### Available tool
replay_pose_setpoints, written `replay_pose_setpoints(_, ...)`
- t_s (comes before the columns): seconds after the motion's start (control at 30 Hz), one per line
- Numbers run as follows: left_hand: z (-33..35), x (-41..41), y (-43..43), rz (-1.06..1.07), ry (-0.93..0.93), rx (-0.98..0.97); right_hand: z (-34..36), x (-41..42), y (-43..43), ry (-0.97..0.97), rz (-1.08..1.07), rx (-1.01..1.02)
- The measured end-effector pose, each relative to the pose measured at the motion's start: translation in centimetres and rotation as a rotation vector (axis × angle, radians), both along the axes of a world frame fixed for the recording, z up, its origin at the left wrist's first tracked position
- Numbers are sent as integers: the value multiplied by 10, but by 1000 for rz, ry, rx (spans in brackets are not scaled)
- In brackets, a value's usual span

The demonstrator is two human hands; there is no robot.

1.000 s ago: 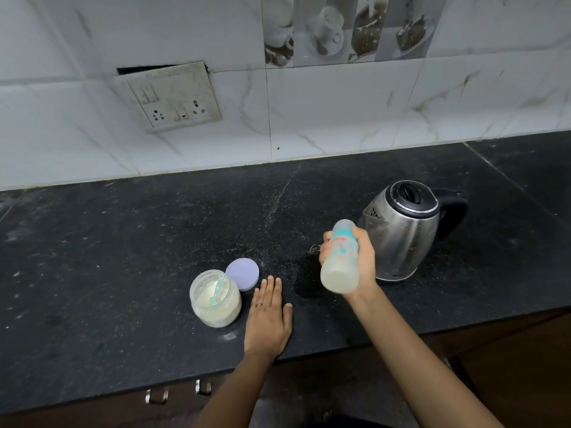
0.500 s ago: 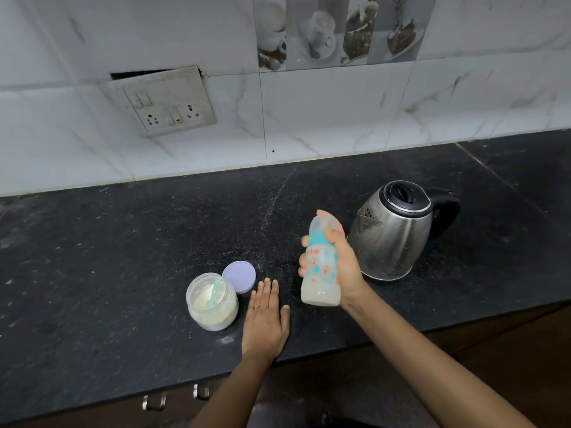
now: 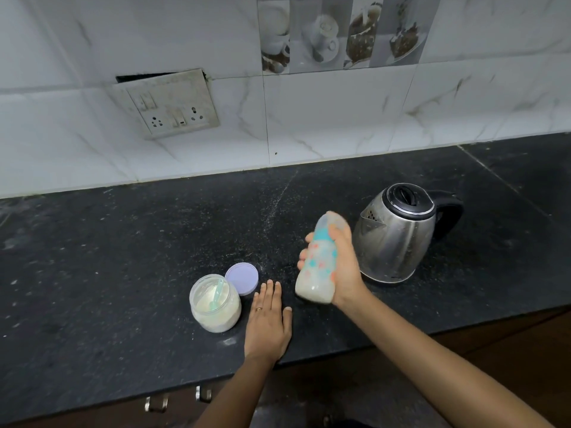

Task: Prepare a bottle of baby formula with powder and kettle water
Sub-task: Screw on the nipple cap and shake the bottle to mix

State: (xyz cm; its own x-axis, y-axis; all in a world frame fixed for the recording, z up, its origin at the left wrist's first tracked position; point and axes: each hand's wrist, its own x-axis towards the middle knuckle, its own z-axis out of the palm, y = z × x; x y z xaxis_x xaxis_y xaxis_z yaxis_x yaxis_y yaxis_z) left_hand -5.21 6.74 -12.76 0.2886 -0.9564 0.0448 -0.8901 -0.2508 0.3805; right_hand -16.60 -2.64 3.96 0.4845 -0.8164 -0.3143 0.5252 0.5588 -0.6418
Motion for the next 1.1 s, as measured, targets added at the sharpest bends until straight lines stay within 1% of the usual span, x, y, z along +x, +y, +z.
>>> replay_pose_setpoints(0.07, -2, 1, 0, -7, -19, 10, -5, 1, 10, 60, 46, -136)
replay_pose_setpoints(0.1, -2, 2, -1, -4, -21, 8, -4, 1, 7, 66, 33, -154)
replay_pose_setpoints(0.2, 1, 0, -1, 4, -10, 5, 6, 2, -16, -41, -102, 12)
replay_pose_setpoints(0.27, 1, -1, 0, 0, -14, 9, 3, 3, -18, -38, -82, -12)
replay_pose_setpoints(0.33, 2, 0, 1, -6, -18, 13, -4, 2, -5, 49, 55, -174)
replay_pose_setpoints(0.37, 2, 0, 1, -3, -19, 11, -1, 0, 3, 66, 102, -271)
replay_pose_setpoints(0.4, 3, 1, 0, 0, -15, 9, -1, 0, 1, 70, 111, -323)
replay_pose_setpoints(0.43, 4, 0, 0, 2, -8, 6, 3, 2, -5, 75, 71, -286)
replay_pose_setpoints(0.47, 5, 0, 0, 1, -3, 3, 6, 3, -14, 52, 4, -179)
replay_pose_setpoints(0.5, 5, -1, 0, -1, -2, 3, 7, 1, -21, 30, -65, -122)
replay_pose_setpoints(0.53, 5, -1, 0, 1, -3, 5, 6, 0, -25, 10, -99, -113)
replay_pose_setpoints(0.57, 5, -1, 0, 4, -5, 8, 3, -2, -26, 27, -84, -147)
replay_pose_setpoints(0.6, 6, -1, 0, 3, -8, 11, 0, -3, -22, 51, -28, -223)
replay_pose_setpoints(0.67, 6, -1, 0, 4, -7, 15, 4, -6, -5, 59, 73, -447)
replay_pose_setpoints(0.7, 5, 0, 0, 7, -6, 14, 5, -6, -7, 52, 80, -490)
replay_pose_setpoints(0.73, 5, 0, 0, 6, -6, 13, 8, -5, -15, 56, 41, -435)
replay_pose_setpoints(0.8, 4, 0, 0, 8, -5, 10, 13, -4, -29, 33, -112, -220)
replay_pose_setpoints(0.83, 4, -1, 0, 11, -4, 8, 10, -6, -29, 27, -120, -197)
replay_pose_setpoints(0.9, 4, -1, 0, 7, -9, 15, -1, -6, -22, 110, -80, -247)
replay_pose_setpoints(0.93, 4, -1, 0, 5, -12, 23, -2, -4, -11, 132, -48, -306)
replay_pose_setpoints(0.97, 4, -1, 0, 8, -11, 25, -1, -6, -4, 115, -32, -380)
replay_pose_setpoints(1.0, 4, -1, -1, 11, -10, 20, -1, -7, -8, 128, -15, -402)
replay_pose_setpoints(1.1, 5, 1, -1, 7, -5, 10, 10, -5, -30, 159, -144, -215)
